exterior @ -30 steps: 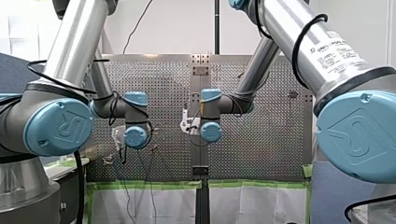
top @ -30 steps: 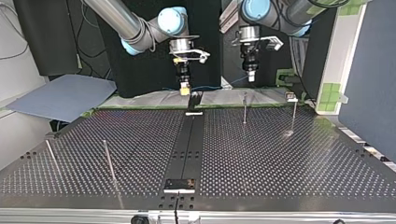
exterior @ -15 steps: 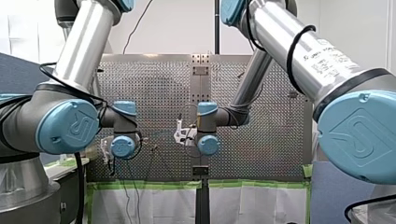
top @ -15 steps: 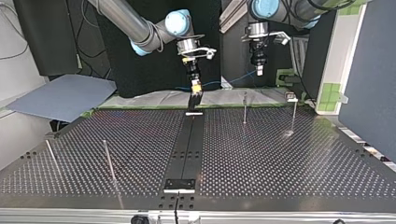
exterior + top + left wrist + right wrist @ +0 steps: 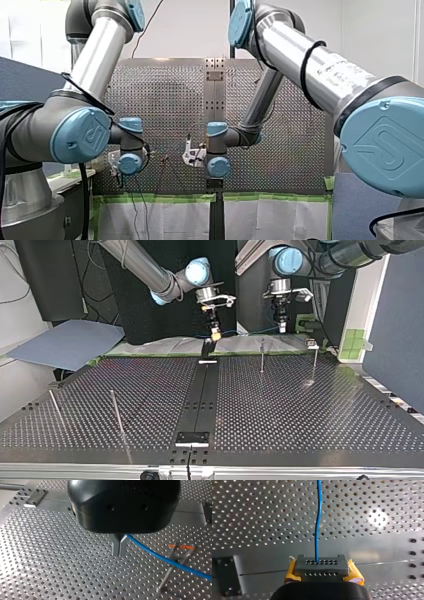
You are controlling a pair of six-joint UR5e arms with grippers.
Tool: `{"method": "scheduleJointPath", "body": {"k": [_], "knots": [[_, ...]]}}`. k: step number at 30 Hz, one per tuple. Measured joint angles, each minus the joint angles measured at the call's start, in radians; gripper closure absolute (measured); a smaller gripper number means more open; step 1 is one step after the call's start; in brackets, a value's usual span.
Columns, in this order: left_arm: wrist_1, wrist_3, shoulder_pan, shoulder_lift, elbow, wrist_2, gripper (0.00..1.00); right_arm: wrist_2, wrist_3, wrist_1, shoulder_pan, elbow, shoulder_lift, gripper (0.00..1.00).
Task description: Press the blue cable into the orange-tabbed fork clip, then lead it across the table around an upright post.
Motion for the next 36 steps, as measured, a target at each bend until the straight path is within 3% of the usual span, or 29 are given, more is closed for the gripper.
{"method": "scheduleJointPath", "body": {"k": [11,17,23,36], "knots": [[0.096,0.009,0.012,-0.100,0.001,0.015,1.00,0.004,0.006,0.030,0.013,-0.036,0.091,1.00],[0.111,0.008,0.015,-0.150,0.027,0.029,1.00,0.007,0.027,0.030,0.011,-0.038,0.133,1.00],[0.108,0.000,0.025,-0.204,0.078,0.034,1.00,0.002,0.032,0.042,0.004,-0.053,0.178,1.00],[0.091,-0.003,0.063,-0.317,0.099,0.038,1.00,0.008,0.033,0.133,-0.005,-0.137,0.195,1.00]]}}
